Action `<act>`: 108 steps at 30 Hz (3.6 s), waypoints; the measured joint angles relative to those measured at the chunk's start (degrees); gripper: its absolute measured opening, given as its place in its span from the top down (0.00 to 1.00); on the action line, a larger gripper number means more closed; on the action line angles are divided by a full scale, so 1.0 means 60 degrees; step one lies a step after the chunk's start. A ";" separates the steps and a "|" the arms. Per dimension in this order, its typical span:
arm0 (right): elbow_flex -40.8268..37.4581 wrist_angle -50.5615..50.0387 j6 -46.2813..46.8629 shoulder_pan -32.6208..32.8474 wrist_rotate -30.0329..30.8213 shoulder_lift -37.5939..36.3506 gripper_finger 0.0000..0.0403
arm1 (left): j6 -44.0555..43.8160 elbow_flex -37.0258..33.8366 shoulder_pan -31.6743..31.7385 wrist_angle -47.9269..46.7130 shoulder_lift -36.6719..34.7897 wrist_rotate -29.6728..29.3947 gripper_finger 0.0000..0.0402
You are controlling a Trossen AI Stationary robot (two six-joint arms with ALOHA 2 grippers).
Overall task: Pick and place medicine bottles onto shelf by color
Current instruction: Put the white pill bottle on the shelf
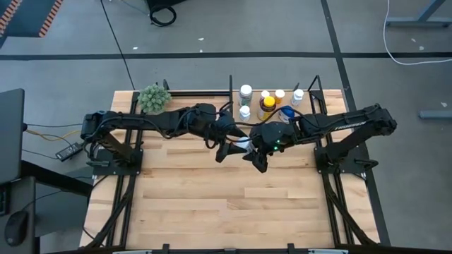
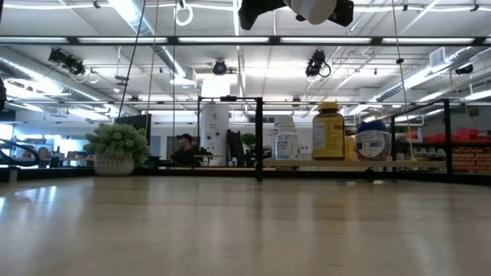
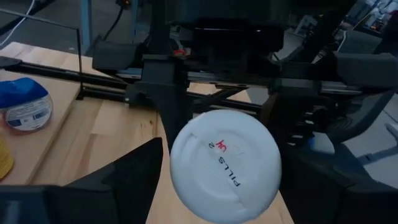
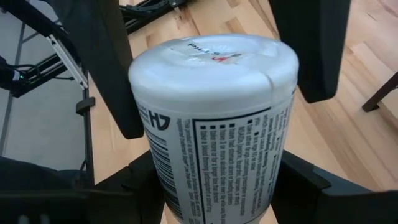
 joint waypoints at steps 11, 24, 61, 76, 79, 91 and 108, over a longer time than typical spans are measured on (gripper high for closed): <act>0.0000 -0.0018 0.0310 -0.0004 0.0253 0.0000 0.35 | -0.0623 0.0011 0.0104 -0.0043 0.0000 -0.0191 0.47; 0.0018 0.0059 0.1163 -0.0004 0.0950 -0.0651 0.33 | -0.2798 -0.0018 0.0763 -0.0338 -0.0415 0.0055 0.48; 0.0040 0.3332 -0.0556 0.0062 0.5639 -0.2710 0.33 | -0.6721 -0.0040 0.1773 0.5690 -0.0546 -0.1112 0.48; 0.0033 0.4361 -0.1258 0.0062 0.6135 -0.2714 0.33 | -0.6779 -0.0036 0.1770 0.5720 -0.0557 -0.1137 0.48; 0.0032 0.4364 -0.1066 0.0062 0.6128 -0.2714 0.33 | -0.6775 -0.0038 0.1770 0.5722 -0.0557 -0.1137 0.48; 0.0033 0.4471 0.0042 0.0062 0.5837 -0.2659 0.33 | -0.6748 -0.0036 0.1762 0.6233 -0.0555 -0.1112 0.48; 0.0033 0.5125 -0.0021 0.0062 0.5250 -0.2596 0.48 | -0.6932 -0.0036 0.1589 0.6339 -0.0561 -0.1001 0.48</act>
